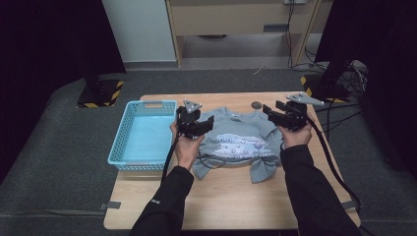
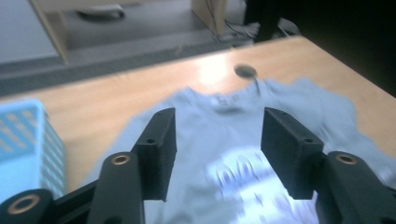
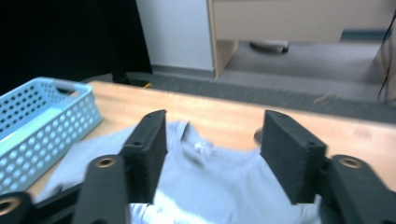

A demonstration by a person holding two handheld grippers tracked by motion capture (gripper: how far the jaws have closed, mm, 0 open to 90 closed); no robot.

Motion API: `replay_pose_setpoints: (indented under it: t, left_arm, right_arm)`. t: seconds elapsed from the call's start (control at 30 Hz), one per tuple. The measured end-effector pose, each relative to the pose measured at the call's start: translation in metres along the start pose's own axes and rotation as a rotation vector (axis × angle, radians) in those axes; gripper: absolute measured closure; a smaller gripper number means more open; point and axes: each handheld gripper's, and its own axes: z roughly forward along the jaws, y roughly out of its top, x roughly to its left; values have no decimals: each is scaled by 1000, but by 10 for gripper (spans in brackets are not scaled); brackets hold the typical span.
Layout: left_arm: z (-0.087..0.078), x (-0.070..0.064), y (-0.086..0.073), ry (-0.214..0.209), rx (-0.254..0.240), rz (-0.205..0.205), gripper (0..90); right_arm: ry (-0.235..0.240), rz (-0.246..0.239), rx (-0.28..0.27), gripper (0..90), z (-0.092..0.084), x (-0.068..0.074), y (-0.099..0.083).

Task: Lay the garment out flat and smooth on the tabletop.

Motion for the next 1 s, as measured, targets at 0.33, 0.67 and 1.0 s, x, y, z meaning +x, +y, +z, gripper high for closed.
replay_pose_setpoints:
  t: [0.33,0.67,1.0]
  left_arm:
    - [-14,-20,-52,-7,79,87,331]
    - [-17,-15,-112,35,154,35,280]
    - [-4,-7,-138,96,237,11,215]
  right_arm:
    - [63,32,65,305,-21,-16,-53]
    - [24,-67,163,152,-46,-5,-102]
    - [-4,-88,296,89,-40,3,-135]
